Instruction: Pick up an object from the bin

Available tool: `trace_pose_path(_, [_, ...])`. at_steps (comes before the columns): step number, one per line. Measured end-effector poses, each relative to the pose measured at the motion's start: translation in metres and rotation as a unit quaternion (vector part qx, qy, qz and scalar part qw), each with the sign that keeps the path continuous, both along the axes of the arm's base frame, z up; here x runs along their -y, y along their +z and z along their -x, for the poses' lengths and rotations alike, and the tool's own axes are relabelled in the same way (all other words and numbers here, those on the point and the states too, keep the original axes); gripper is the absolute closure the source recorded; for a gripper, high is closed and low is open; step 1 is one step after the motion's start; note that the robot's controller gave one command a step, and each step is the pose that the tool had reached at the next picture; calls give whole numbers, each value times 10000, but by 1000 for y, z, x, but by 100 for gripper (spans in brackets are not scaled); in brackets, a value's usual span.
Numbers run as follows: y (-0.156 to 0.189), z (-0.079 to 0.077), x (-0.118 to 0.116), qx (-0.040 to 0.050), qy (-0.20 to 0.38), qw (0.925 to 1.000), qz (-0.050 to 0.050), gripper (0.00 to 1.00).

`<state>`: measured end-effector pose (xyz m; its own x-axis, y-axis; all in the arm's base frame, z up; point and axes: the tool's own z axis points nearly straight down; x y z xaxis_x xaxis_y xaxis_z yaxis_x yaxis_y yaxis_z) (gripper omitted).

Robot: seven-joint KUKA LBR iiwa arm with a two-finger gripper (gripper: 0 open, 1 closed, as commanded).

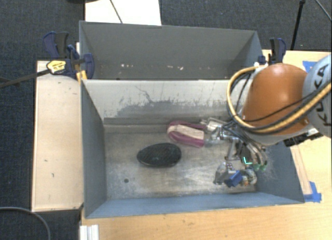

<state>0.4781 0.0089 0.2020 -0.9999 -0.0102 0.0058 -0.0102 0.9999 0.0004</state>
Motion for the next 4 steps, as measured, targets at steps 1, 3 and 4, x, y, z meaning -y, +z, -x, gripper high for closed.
trace_pose_path(1, [-61, -48, -63, 34, -473, 9989, -14, 0])
trace_pose_path(3, [-108, -48, -113, 55, 1950, 9808, -7, 0])
trace_pose_path(4, [-109, -48, -113, 49, 1935, 9811, -11, 100])
